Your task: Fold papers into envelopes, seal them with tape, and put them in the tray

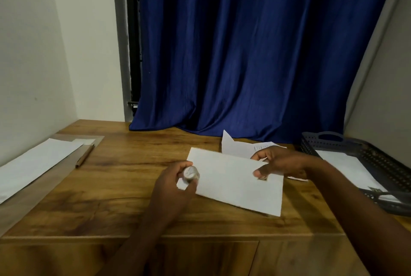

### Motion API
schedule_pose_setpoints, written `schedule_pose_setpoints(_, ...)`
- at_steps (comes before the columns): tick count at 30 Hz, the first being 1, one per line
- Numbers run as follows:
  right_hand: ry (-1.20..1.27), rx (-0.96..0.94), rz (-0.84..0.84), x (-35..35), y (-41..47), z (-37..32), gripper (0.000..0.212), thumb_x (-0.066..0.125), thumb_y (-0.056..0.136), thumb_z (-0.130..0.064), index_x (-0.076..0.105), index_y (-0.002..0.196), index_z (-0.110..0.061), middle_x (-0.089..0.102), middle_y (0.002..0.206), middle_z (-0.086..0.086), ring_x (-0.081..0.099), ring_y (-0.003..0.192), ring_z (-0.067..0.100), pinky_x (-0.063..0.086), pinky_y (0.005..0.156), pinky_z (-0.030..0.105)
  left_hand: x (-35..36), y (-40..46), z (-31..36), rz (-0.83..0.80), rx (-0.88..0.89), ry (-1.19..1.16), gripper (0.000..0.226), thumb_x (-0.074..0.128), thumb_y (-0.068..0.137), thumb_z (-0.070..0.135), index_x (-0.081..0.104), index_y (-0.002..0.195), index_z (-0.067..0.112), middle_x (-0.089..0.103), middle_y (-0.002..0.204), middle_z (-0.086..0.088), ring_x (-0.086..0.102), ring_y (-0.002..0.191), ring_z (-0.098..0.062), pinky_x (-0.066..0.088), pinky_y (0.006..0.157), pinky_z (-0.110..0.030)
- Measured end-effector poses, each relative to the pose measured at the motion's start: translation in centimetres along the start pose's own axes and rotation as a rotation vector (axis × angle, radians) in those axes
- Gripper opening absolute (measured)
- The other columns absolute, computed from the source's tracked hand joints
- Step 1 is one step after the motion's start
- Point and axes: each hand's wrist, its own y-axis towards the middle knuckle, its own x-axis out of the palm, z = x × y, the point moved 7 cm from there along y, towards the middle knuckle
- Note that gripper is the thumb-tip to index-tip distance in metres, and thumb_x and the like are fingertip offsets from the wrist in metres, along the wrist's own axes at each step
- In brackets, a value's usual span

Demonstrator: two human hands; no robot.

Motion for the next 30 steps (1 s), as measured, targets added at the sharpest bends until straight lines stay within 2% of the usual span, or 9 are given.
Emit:
schedule_pose_setpoints(4, 0.114, -0.036, 0.143, -4.6, -3.9, 2.3, 0.03, 0.08, 0.082, -0.018, 0.071, 0.11, -0.016, 0.077, 0.104, 0.007, 0.075, 0.093, 0.028, 0.059, 0.084, 0.043, 0.3, 0.6, -1.5, -0.021, -0.136, -0.023, 0.041, 0.083, 0.082, 0.021, 0.067, 0.118, 0.03, 0.07, 0.107, 0.016, 0.065, 0.098, 0.0, 0.049, 0.076, -0.015)
schedule_pose_setpoints(6, 0.192, -0.067, 0.258, -7.1, -5.9, 3.9, 0.023, 0.076, 0.085, -0.012, 0.071, 0.108, -0.011, 0.077, 0.101, 0.012, 0.074, 0.09, 0.029, 0.058, 0.078, 0.04, 0.7, 0.7, -1.8, -0.044, -0.155, 0.001, 0.039, 0.083, 0.081, 0.02, 0.068, 0.115, 0.029, 0.071, 0.102, 0.016, 0.065, 0.094, 0.002, 0.046, 0.072, -0.013)
schedule_pose_setpoints(10, 0.357, -0.013, 0.575, -12.4, -9.6, 9.1, 0.021, 0.073, 0.087, -0.01, 0.069, 0.108, -0.012, 0.076, 0.093, 0.011, 0.072, 0.082, 0.026, 0.056, 0.055, 0.031, 1.8, 0.4, -1.4, -0.141, -0.056, 0.149, 0.033, 0.082, 0.082, 0.024, 0.065, 0.107, 0.039, 0.066, 0.095, 0.024, 0.06, 0.087, 0.011, 0.043, 0.069, -0.012)
schedule_pose_setpoints(14, 0.471, 0.135, 0.903, -16.9, -12.5, 15.9, 0.025, 0.077, 0.085, -0.012, 0.066, 0.105, -0.004, 0.071, 0.1, 0.018, 0.066, 0.075, 0.025, 0.054, 0.048, 0.028, 2.1, 0.5, -2.0, -0.219, 0.003, 0.325, 0.033, 0.077, 0.08, 0.046, 0.065, 0.11, 0.041, 0.067, 0.102, 0.024, 0.061, 0.098, -0.004, 0.054, 0.083, -0.035)
schedule_pose_setpoints(17, 0.413, 0.25, 1.04, -18.5, -14.3, 19.0, 0.033, 0.076, 0.085, -0.009, 0.062, 0.11, 0.008, 0.066, 0.098, 0.026, 0.058, 0.063, 0.023, 0.046, 0.042, 0.023, 2.5, 0.4, -1.8, -0.238, 0.037, 0.398, 0.031, 0.074, 0.082, 0.048, 0.065, 0.111, 0.043, 0.067, 0.103, 0.024, 0.056, 0.103, -0.008, 0.05, 0.087, -0.036)
schedule_pose_setpoints(20, 0.372, 0.354, 1.038, -19.0, -14.4, 21.2, 0.036, 0.079, 0.081, -0.004, 0.063, 0.11, 0.011, 0.066, 0.088, 0.023, 0.058, 0.064, 0.028, 0.05, 0.043, 0.029, 2.6, 0.4, -1.7, -0.249, 0.049, 0.436, 0.03, 0.074, 0.084, 0.046, 0.064, 0.112, 0.044, 0.066, 0.104, 0.022, 0.053, 0.102, -0.01, 0.045, 0.085, -0.034)
schedule_pose_setpoints(24, 0.374, 0.564, 0.928, -19.1, -12.4, 23.4, 0.049, 0.084, 0.077, -0.006, 0.058, 0.115, 0.009, 0.064, 0.097, 0.027, 0.063, 0.075, 0.036, 0.061, 0.062, 0.046, 2.7, 0.3, -1.4, -0.27, 0.053, 0.444, 0.029, 0.076, 0.084, 0.043, 0.065, 0.111, 0.044, 0.065, 0.1, 0.022, 0.055, 0.099, -0.01, 0.045, 0.083, -0.035)
schedule_pose_setpoints(26, 0.336, 0.634, 0.875, -18.9, -11.7, 23.8, 0.051, 0.084, 0.078, -0.007, 0.055, 0.116, 0.011, 0.061, 0.093, 0.025, 0.064, 0.074, 0.036, 0.062, 0.06, 0.046, 2.6, 0.2, -1.2, -0.268, 0.051, 0.439, 0.03, 0.077, 0.083, 0.041, 0.065, 0.11, 0.045, 0.065, 0.099, 0.021, 0.056, 0.099, -0.011, 0.047, 0.083, -0.037)
schedule_pose_setpoints(30, 0.22, 0.719, 0.79, -18.8, -10.5, 25.3, 0.059, 0.087, 0.073, -0.007, 0.055, 0.122, 0.005, 0.062, 0.111, 0.027, 0.066, 0.084, 0.041, 0.062, 0.06, 0.05, 2.5, 0.2, -1.1, -0.259, 0.066, 0.452, 0.031, 0.08, 0.08, 0.037, 0.066, 0.108, 0.044, 0.066, 0.097, 0.021, 0.058, 0.096, -0.012, 0.049, 0.082, -0.039)
